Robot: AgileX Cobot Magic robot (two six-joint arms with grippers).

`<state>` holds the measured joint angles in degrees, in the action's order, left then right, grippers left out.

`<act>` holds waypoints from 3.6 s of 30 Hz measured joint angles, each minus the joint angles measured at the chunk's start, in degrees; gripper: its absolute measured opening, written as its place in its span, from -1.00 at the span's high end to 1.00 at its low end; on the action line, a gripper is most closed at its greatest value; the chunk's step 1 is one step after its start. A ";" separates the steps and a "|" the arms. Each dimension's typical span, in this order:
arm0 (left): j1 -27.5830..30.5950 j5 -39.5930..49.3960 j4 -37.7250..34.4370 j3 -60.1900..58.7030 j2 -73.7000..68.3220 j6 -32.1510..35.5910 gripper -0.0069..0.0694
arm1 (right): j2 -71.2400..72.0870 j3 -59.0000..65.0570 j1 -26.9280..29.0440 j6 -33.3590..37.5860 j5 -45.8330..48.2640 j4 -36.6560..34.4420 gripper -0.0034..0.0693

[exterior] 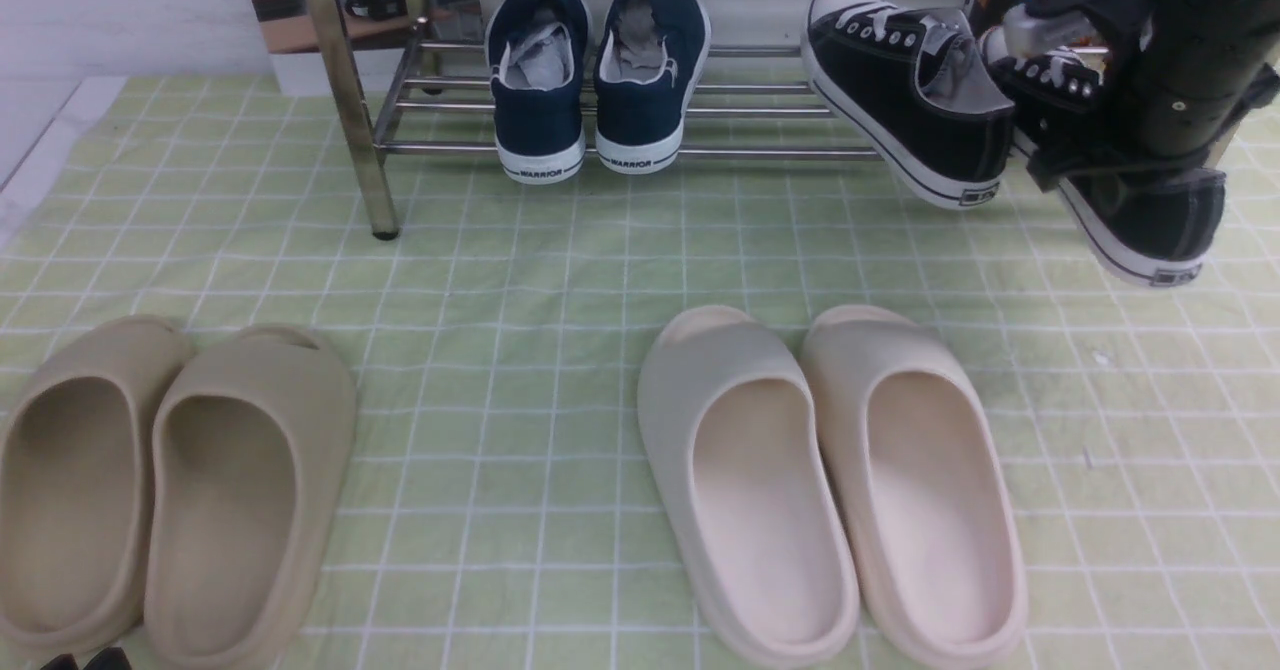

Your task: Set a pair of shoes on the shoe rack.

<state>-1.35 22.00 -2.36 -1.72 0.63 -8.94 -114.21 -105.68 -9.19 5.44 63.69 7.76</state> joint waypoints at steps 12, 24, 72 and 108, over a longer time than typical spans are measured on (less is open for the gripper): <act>0.00 0.00 0.00 0.00 0.00 0.00 0.26 | -11.10 -18.07 0.16 9.71 4.55 -7.23 0.86; 0.00 0.00 0.00 0.00 0.00 0.00 0.24 | -11.59 -19.40 0.42 15.33 7.90 -4.99 0.86; 0.00 0.00 0.00 0.00 0.00 0.00 0.20 | 5.89 -16.45 0.09 3.11 7.91 -6.27 0.34; 0.00 0.00 0.00 0.00 0.00 0.00 0.20 | 89.55 51.68 0.07 6.85 1.39 -20.49 0.89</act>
<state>-1.35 22.00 -2.36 -1.72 0.63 -8.94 -24.66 -54.00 -9.12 12.29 65.08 -12.73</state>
